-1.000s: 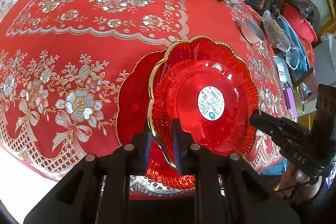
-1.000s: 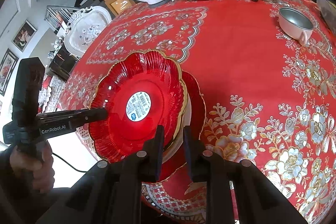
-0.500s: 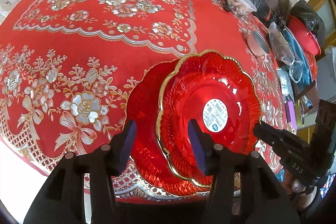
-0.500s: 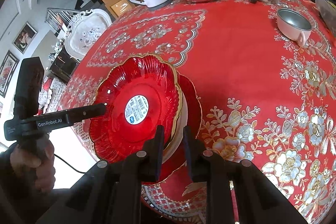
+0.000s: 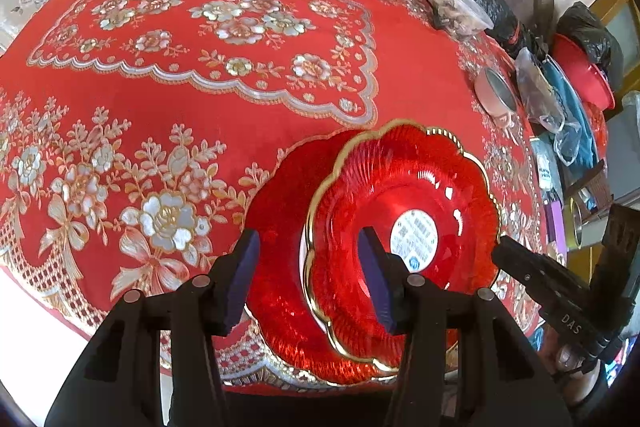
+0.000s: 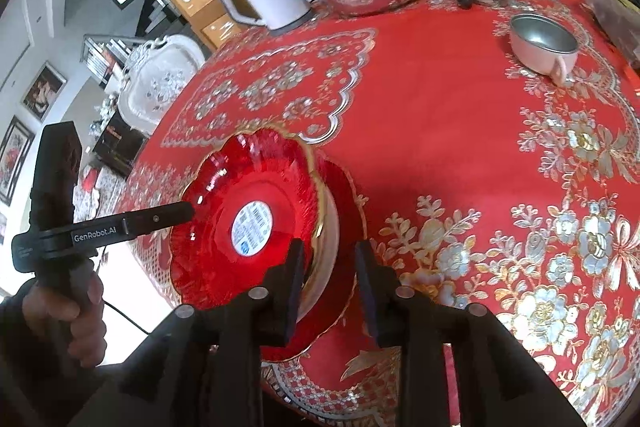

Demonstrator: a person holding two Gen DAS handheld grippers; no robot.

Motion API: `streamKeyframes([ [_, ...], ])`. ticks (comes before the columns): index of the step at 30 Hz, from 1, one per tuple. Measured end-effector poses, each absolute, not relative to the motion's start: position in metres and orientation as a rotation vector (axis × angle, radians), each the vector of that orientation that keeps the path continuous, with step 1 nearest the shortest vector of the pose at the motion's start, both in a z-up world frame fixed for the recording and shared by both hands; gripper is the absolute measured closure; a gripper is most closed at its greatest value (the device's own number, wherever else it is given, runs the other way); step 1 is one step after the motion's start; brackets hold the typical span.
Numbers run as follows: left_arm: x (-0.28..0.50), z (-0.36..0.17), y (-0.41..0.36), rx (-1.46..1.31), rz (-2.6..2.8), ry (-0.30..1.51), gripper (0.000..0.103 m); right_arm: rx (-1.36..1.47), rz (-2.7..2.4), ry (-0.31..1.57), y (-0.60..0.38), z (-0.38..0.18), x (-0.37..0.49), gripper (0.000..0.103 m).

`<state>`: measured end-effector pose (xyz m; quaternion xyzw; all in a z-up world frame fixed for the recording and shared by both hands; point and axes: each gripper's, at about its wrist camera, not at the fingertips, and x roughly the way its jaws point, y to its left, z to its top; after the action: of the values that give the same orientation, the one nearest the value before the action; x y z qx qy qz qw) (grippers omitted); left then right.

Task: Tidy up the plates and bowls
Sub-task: 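Lower the red glass bowl onto the white bowl and open both tools, then move both tools to the rim of the steel bowl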

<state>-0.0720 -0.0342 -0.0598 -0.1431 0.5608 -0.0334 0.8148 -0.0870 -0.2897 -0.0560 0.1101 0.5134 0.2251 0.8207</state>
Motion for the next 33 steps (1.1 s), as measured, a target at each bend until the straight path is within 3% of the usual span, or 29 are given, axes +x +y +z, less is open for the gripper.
streamKeyframes([
  [13, -0.026, -0.02, -0.028, -0.143, -0.095, 1.072, 0.053, 0.242, 0.28, 1.034, -0.307, -0.026, -0.083, 0.068],
  [23, -0.011, -0.032, -0.011, -0.139, -0.155, 1.1, 0.053, 0.298, 0.069, 1.013, -0.334, -0.01, -0.106, 0.055],
  [33, 0.009, -0.043, -0.01, -0.111, -0.169, 1.126, 0.053, 0.343, -0.046, 1.027, -0.359, -0.011, -0.129, 0.052],
])
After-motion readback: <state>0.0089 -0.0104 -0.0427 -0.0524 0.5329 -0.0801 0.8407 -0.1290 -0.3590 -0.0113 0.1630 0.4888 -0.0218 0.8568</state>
